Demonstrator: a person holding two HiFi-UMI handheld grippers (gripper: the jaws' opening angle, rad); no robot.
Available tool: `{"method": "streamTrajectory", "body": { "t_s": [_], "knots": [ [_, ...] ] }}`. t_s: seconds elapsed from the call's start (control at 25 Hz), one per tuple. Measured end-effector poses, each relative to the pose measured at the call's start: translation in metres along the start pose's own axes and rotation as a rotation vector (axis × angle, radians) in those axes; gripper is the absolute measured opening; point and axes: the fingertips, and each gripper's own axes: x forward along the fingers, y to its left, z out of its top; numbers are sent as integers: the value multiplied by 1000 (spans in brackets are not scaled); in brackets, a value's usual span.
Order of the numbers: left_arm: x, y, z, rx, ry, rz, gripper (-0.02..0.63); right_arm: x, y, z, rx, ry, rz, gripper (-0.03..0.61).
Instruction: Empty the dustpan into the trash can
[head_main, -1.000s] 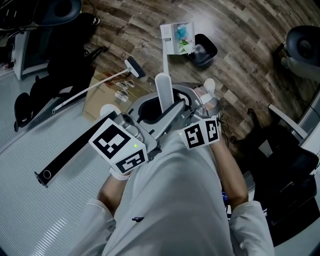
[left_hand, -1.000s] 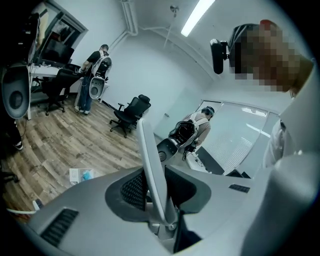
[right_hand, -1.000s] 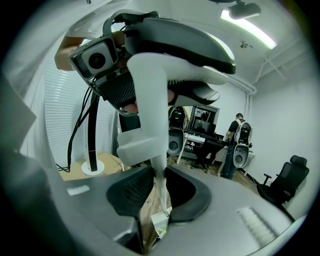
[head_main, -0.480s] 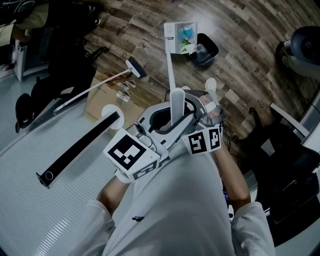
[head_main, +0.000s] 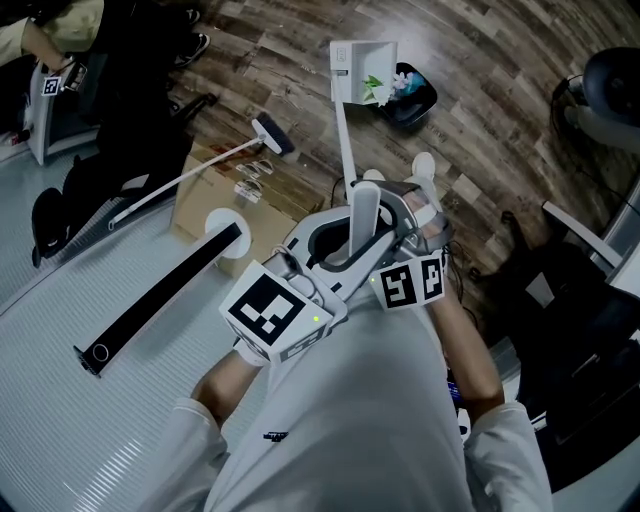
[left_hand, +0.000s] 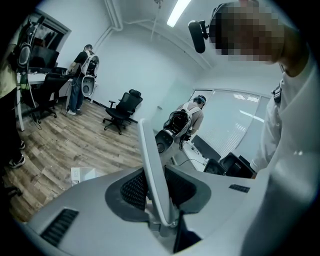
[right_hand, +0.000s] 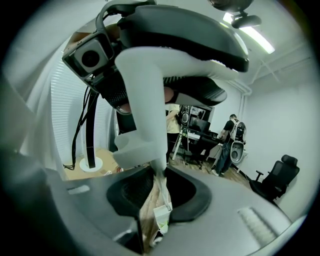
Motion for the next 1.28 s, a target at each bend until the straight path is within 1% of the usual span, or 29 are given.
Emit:
{"method": "streamTrajectory", "body": {
  "t_s": [0.12,0.32,0.52,0.6,0.72,0.92,1.28],
  "knots": [
    [0,-2,-3,13,2,11,100,-2,2,-1,-6,2,-7,91],
    [4,-11,-10,34,38,21,101,-8,4,-4,-25,4,-27,92],
    [9,-22,-24,139,81,13,101,-14,11,-3,-34,-1,-27,94],
    [11,-26,-29,168,105,11,101,-17,13,-5,-32,-1,-33,95],
    [15,-32,-33,203,134,6,101,-21,13,-8,-37,-1,-44,94],
    [19,-37,-35,248,163,-4,103,-24,11,-9,-80,-8,-43,94],
    [35,-55,-47,331,222,-23,104,-38,7,-18,-85,-7,-86,94]
  ]
}}
